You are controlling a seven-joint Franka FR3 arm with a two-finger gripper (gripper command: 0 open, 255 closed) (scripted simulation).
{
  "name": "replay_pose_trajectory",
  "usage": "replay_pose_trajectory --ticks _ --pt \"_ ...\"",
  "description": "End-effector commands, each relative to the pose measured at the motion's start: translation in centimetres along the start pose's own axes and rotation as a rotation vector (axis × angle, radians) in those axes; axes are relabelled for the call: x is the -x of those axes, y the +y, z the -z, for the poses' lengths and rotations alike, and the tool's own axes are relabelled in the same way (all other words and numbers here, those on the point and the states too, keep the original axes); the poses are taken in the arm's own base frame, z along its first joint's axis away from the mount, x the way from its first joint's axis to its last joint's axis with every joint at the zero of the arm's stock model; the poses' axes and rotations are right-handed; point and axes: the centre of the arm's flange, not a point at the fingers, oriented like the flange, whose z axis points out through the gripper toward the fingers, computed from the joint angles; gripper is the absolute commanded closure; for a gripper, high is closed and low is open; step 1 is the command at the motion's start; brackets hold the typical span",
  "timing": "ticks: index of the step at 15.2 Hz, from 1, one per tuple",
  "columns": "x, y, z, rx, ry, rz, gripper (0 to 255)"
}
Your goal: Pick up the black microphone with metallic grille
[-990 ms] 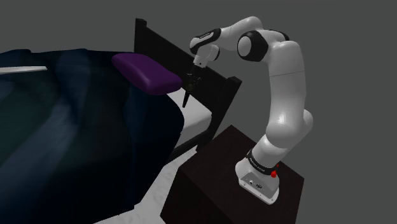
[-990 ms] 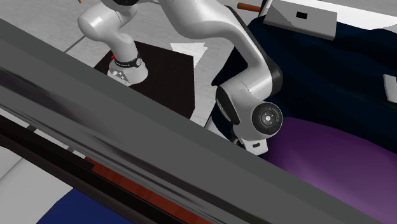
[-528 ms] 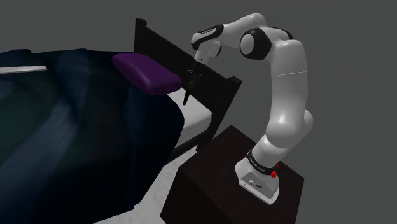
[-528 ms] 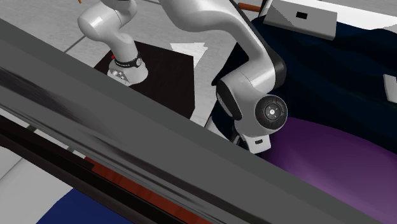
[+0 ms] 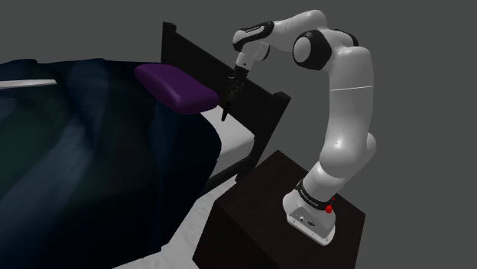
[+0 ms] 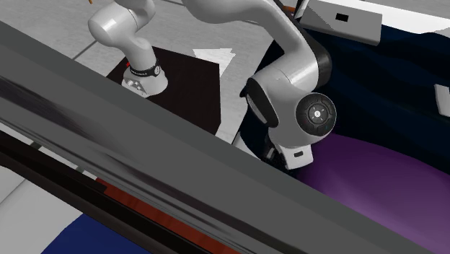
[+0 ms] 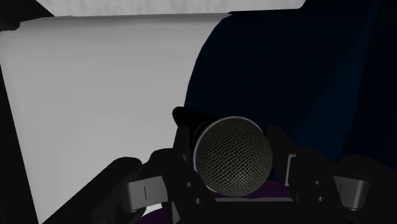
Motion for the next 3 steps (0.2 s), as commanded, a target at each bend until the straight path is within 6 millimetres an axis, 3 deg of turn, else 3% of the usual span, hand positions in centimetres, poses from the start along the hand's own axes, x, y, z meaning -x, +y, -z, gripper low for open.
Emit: replay_pose_trajectory --ticks 1,3 --pt "0.19 -0.39 0.99 0.0 0.0 0.0 255" --pt "0.2 -0.42 1.07 0.0 0.0 0.0 255"
